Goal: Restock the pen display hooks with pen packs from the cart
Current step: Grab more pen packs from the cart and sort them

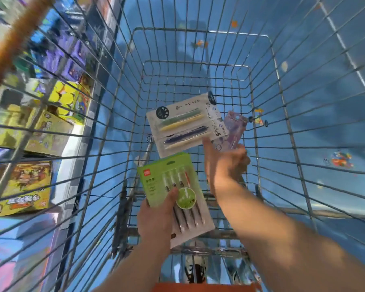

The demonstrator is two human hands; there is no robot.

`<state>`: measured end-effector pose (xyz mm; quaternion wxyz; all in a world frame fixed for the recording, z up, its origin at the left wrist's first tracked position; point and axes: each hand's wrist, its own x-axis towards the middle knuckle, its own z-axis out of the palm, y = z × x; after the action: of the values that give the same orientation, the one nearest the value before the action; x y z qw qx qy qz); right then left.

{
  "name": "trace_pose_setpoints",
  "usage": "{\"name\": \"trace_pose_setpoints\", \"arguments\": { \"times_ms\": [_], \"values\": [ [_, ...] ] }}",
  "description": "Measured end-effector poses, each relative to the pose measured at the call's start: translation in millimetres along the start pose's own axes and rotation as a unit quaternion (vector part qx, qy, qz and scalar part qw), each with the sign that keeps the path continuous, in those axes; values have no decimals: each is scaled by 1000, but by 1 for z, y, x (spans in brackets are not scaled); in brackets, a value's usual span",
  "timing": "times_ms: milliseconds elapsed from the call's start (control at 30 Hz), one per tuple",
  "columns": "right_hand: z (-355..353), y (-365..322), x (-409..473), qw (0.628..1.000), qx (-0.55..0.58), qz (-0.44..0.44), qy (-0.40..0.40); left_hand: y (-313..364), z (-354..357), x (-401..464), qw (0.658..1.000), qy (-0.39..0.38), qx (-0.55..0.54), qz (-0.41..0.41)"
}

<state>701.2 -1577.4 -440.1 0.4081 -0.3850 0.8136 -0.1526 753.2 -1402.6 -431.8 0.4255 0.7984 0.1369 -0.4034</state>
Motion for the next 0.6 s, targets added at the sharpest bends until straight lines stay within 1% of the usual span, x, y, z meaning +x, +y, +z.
{"name": "trace_pose_setpoints", "arguments": {
  "times_ms": [67,167,300,433,567,600],
  "values": [
    [6,-21,4,997,-71,37,-2,8,-2,0,999,32,10,21],
    [18,-45,8,994,-88,71,-12,19,-7,7,997,66,27,43],
    [34,-61,11,991,-90,93,-30,20,-14,8,995,75,42,43],
    [43,-60,6,989,-123,75,-35,20,-16,8,995,70,48,49],
    [52,-54,2,990,-136,12,-27,26,-13,10,997,60,18,51],
    [52,-51,1,990,-140,10,-31,27,-13,10,997,56,9,49]
  ]
}}
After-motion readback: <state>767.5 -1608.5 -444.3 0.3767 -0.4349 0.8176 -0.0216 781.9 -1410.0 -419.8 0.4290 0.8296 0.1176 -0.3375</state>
